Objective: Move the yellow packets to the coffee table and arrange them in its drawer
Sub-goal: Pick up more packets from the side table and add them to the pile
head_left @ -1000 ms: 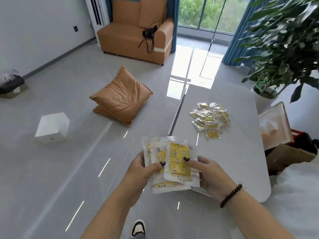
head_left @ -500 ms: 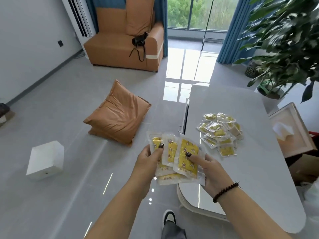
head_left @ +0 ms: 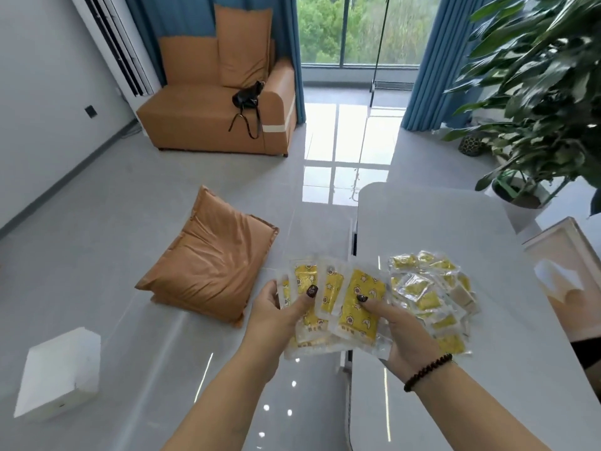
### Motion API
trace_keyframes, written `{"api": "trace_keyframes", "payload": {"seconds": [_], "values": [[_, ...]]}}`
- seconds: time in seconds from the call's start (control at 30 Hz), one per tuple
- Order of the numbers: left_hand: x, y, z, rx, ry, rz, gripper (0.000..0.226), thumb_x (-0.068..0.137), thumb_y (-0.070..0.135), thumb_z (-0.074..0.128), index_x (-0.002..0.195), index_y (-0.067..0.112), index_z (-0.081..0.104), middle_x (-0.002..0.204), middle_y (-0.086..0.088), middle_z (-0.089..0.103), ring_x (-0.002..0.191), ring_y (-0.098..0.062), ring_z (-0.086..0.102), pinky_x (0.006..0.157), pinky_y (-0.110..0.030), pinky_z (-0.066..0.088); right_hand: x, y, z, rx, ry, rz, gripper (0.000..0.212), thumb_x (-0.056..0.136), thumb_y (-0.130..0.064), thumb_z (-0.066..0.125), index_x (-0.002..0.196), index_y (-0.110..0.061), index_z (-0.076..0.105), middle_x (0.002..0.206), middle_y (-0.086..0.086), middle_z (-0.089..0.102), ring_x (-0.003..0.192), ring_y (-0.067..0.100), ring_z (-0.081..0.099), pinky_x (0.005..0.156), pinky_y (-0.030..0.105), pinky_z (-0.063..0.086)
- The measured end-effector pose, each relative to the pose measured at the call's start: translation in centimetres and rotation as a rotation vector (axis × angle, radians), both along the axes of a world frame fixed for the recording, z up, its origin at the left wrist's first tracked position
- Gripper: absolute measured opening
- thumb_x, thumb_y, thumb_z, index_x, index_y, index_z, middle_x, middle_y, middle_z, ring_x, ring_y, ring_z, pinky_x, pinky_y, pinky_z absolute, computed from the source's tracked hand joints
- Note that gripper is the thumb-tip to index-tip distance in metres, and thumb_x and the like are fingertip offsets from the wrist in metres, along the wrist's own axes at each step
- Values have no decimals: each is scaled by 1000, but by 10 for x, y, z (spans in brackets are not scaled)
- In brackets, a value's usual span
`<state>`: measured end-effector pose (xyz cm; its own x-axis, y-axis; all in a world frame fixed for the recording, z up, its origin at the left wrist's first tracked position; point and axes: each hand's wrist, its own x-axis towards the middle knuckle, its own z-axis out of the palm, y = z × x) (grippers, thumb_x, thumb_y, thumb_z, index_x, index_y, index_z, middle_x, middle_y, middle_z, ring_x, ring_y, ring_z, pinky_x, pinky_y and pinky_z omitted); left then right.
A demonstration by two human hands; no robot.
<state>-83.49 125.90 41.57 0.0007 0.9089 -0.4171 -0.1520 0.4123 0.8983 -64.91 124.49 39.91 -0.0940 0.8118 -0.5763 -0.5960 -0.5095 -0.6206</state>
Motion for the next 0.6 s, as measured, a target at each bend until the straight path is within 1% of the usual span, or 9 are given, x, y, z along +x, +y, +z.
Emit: {"api": "trace_keyframes", "payload": {"seconds": [0.07,0.13,0.23,0.3,0.37,0.47,0.53,0.6], "values": [[0,25,-2,-21,-31,-10,20,88,19,68,108,18,66,96,-4,76,86,-22,74,75,-42,58,-2,22,-4,-11,-19,-33,29,86,-1,60,114,-3,63,107,17,71,97,34,69,75,44,59],[-2,52,-5,-62,-43,-25,16,94,14,60,106,20,67,95,-3,77,80,-19,73,70,-38,58,-5,44,-8,-8,-31,-56,29,84,-2,61,114,-2,63,107,17,71,98,34,69,76,44,59],[-11,99,-7,-78,-17,-87,20,93,9,60,109,19,65,99,-6,76,87,-25,73,74,-41,59,-13,78,-15,-17,-12,-108,45,73,-6,67,118,-1,62,114,19,68,107,37,64,84,48,56],[-19,133,-7,-63,0,-119,21,89,8,65,109,16,64,98,-9,76,89,-30,73,79,-49,58,-20,101,-20,-30,20,-148,49,71,-7,68,120,-2,61,116,19,67,109,37,63,81,47,57],[-27,167,-5,-45,4,-174,22,87,10,68,109,14,64,97,-11,76,88,-32,73,80,-51,58,-29,125,-23,-33,17,-186,49,72,-6,67,121,-3,60,117,18,67,110,37,63,80,45,58],[-37,218,-5,-68,-14,-303,15,92,16,63,106,19,68,98,-8,76,89,-29,73,78,-45,58,-44,159,-25,-7,34,-233,46,74,-7,66,120,-5,62,116,17,68,110,35,63,85,48,56],[-42,251,-5,-92,-6,-390,19,95,9,57,104,20,70,96,-8,76,86,-27,73,73,-41,58,-50,179,-24,17,48,-292,40,74,-6,65,114,-6,64,112,16,70,105,35,66,82,48,57],[-40,283,-8,-113,7,-457,26,94,1,52,104,18,69,96,-9,76,85,-28,72,75,-43,58,-54,197,-23,32,40,-373,37,73,-4,65,109,-8,65,108,16,71,99,34,68,77,47,58]]}}
